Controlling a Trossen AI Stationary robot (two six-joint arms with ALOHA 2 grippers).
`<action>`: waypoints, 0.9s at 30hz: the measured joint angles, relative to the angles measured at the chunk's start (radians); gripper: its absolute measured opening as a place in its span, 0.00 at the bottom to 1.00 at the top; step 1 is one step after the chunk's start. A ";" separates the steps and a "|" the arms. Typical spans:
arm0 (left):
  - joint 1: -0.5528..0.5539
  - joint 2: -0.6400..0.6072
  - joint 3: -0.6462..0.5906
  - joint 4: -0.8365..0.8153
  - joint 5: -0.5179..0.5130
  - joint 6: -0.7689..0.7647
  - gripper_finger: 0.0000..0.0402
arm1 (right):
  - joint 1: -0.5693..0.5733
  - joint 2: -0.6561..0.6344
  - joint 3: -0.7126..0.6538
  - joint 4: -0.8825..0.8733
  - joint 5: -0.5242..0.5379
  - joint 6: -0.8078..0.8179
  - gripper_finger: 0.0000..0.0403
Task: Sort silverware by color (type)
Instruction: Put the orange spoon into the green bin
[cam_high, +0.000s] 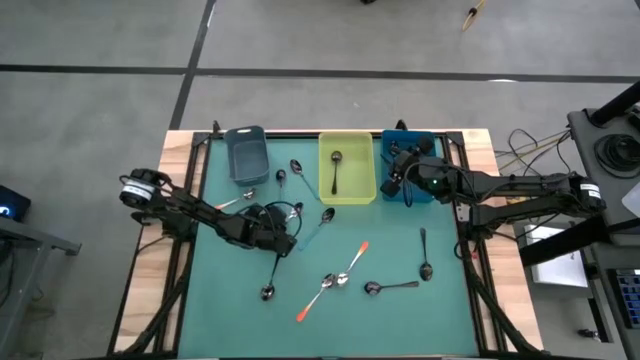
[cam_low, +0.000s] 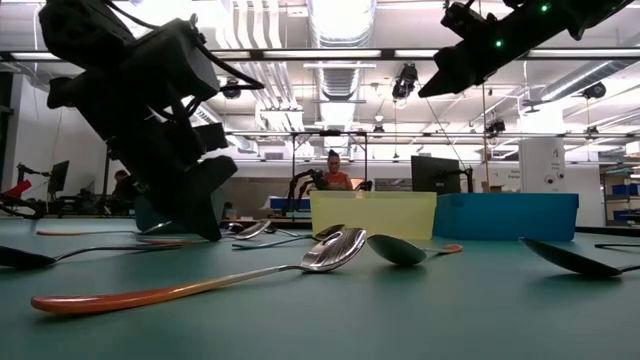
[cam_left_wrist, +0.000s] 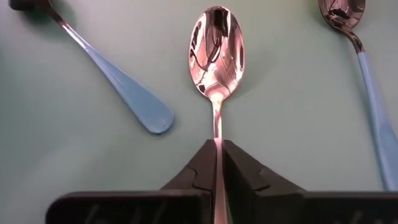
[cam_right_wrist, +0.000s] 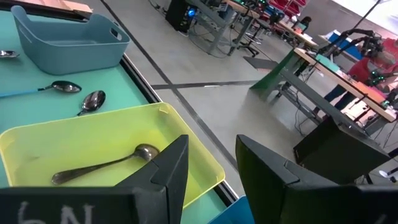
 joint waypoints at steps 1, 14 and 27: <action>-0.002 0.000 0.004 -0.003 0.002 -0.005 0.01 | 0.000 0.000 0.000 0.000 0.000 0.000 0.31; -0.015 -0.085 0.122 -0.241 0.046 -0.029 0.00 | 0.000 0.000 -0.001 0.000 0.000 0.000 0.31; 0.114 -0.416 0.185 -0.560 -0.099 -0.101 0.00 | 0.000 0.000 -0.001 0.003 0.000 0.009 0.31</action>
